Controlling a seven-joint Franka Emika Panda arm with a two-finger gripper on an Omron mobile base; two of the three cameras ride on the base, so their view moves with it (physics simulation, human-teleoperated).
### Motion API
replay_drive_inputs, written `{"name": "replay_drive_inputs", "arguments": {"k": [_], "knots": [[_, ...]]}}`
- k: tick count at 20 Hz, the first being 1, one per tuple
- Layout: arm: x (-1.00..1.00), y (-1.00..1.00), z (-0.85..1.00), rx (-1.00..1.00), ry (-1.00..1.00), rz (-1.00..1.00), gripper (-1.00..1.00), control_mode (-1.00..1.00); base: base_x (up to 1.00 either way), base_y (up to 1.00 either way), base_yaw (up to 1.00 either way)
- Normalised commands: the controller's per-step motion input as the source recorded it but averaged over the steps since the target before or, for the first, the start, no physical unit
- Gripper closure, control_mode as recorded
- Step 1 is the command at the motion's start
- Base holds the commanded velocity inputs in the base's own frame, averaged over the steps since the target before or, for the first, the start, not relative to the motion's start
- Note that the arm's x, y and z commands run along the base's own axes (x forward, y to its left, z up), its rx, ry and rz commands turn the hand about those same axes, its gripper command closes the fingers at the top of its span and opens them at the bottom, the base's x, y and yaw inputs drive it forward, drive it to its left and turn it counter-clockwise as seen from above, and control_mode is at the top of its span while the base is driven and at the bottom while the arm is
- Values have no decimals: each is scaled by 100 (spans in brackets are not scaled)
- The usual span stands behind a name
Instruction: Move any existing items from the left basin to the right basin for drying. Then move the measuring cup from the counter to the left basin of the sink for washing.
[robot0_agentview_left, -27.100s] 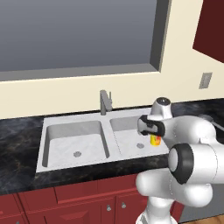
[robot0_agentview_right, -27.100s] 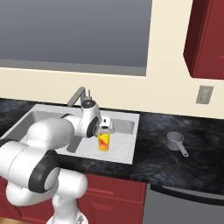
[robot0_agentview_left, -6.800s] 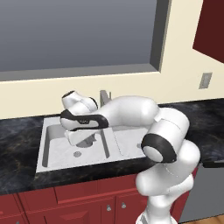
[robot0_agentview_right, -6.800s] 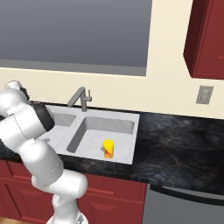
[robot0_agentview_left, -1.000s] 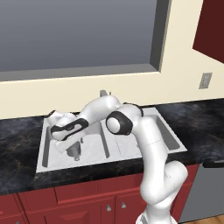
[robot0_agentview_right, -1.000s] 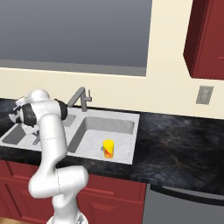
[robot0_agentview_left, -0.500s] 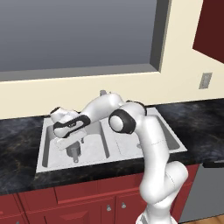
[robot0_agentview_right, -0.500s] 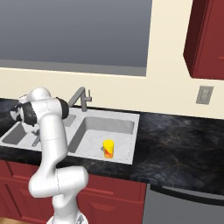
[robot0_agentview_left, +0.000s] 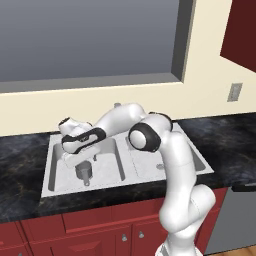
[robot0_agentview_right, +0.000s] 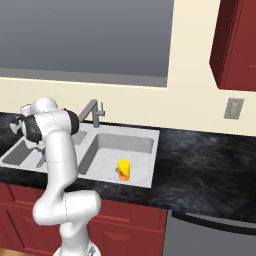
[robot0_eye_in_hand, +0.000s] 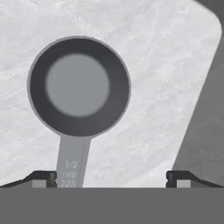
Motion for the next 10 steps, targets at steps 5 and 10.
{"name": "replay_drive_inputs", "arguments": {"k": [5, 10], "knots": [[-13, 0, 34, 0, 0, -1, -100, -100, 0, 0, 0], [-19, 0, 32, 0, 0, -2, -100, -100, 0, 0, 0]]}}
